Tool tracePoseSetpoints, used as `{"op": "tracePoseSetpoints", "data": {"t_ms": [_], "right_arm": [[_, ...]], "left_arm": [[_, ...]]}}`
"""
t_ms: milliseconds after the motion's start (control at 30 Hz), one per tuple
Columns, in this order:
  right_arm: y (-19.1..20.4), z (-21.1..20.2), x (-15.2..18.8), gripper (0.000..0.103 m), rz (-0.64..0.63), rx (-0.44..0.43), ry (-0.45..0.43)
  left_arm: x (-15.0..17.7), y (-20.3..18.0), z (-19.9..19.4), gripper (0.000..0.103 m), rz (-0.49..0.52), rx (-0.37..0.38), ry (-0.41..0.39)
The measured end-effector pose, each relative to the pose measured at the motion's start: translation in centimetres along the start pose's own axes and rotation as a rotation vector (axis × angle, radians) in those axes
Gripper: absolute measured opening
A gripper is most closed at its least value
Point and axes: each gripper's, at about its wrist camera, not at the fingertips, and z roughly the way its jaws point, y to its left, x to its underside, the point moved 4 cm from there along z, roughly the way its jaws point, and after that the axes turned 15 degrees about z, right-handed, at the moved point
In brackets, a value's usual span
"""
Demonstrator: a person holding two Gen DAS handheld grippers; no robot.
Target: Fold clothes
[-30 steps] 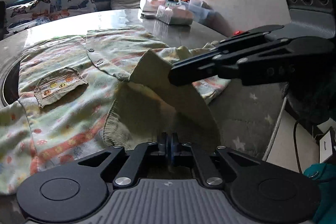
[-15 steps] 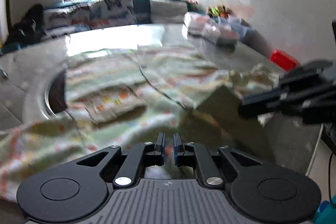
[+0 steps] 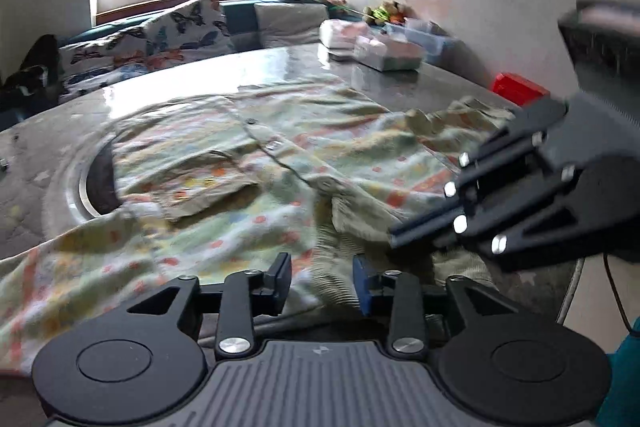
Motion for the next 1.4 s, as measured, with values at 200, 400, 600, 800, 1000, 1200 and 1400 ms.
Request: {"op": "tracePoseSetpoints", "data": {"t_ms": [200, 400, 600, 800, 1000, 1200, 1400], "right_arm": [[0.0, -0.9, -0.5, 0.011, 0.007, -0.019, -0.021], [-2.3, -1.0, -0.8, 0.012, 0.102, 0.019, -0.049], [-3.3, -1.8, 0.0, 0.018, 0.125, 0.017, -0.056], [-7.8, -5.1, -0.5, 0.02, 0.232, 0.127, -0.168], [-14.3, -6.9, -0.1, 0.022, 0.393, 0.235, -0.215], [-12.2, -7.1, 1.1, 0.022, 0.352, 0.171, -0.191], [-12.3, -6.2, 0.5, 0.022, 0.356, 0.199, -0.201]], "left_arm": [[-1.0, 1.7, -1.8, 0.037, -0.056, -0.059, -0.052], [-2.6, 1.5, -1.0, 0.037, -0.081, -0.035, -0.082], [-4.3, -0.1, 1.0, 0.037, -0.083, 0.023, -0.089], [-5.2, -1.4, 3.0, 0.037, -0.087, 0.075, -0.07], [-5.2, -2.7, 3.8, 0.037, -0.06, 0.093, -0.054], [-5.7, 0.2, 1.7, 0.037, -0.115, 0.01, -0.091], [-7.1, 0.2, 1.4, 0.037, -0.141, 0.016, -0.12]]}}
